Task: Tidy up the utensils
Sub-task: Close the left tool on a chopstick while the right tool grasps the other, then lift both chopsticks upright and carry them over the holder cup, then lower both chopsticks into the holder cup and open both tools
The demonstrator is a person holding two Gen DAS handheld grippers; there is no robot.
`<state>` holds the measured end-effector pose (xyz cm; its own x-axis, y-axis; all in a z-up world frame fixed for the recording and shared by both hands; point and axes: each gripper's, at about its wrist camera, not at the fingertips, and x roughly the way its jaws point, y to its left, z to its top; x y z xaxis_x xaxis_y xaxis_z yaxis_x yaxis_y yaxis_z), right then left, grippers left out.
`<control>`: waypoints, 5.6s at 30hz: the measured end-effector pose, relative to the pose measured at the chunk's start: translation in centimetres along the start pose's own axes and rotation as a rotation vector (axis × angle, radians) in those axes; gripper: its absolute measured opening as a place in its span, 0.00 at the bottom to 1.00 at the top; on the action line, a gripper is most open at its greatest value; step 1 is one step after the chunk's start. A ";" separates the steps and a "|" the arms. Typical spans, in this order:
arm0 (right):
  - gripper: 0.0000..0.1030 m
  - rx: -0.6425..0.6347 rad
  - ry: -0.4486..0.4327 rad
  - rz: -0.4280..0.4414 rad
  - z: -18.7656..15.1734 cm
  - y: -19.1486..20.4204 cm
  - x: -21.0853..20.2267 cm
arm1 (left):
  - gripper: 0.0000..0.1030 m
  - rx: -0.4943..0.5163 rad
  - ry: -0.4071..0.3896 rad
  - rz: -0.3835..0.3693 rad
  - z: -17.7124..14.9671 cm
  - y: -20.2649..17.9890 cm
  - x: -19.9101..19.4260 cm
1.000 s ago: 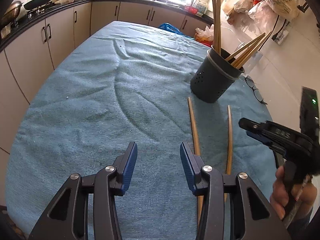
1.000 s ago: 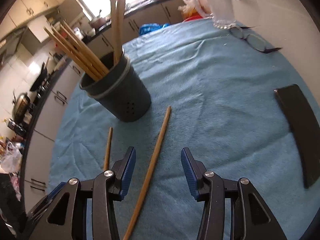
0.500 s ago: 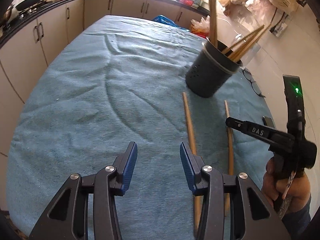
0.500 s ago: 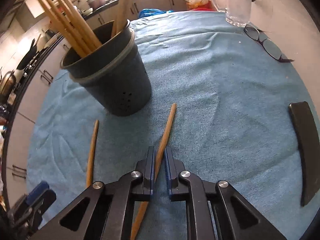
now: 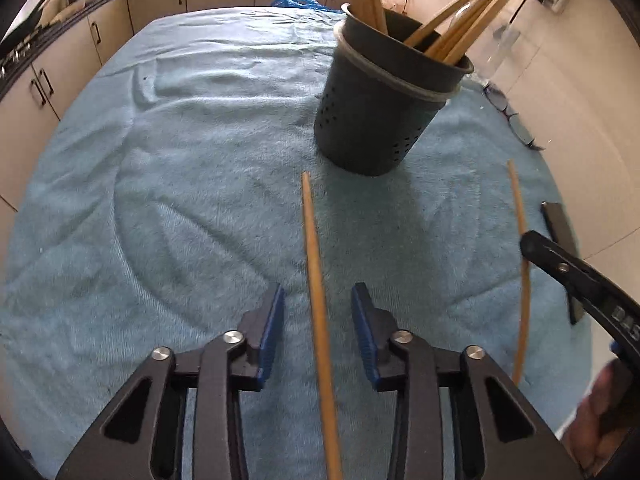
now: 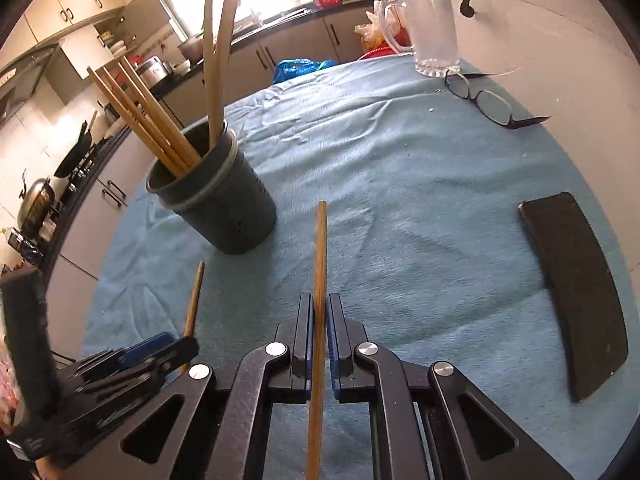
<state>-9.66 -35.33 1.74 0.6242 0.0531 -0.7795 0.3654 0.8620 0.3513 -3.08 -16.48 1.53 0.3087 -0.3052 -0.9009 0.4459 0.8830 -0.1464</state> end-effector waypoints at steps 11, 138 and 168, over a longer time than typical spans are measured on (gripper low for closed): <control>0.07 -0.005 -0.027 0.072 -0.5 0.0 -1.1 | 0.06 -0.022 -0.067 0.035 -0.2 0.3 -1.1; 0.07 0.004 -0.521 0.196 12.0 4.7 -14.6 | 0.06 -0.034 -0.586 -0.123 12.2 -0.5 -21.8; 0.47 0.007 -0.459 0.105 11.2 4.1 -9.3 | 0.47 -0.100 -0.541 -0.081 11.5 2.9 -16.0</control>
<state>-6.19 -37.92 16.29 0.8981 -0.0898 -0.4305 0.2877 0.8603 0.4207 2.92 -13.13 20.27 0.6758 -0.4896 -0.5509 0.4123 0.8707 -0.2680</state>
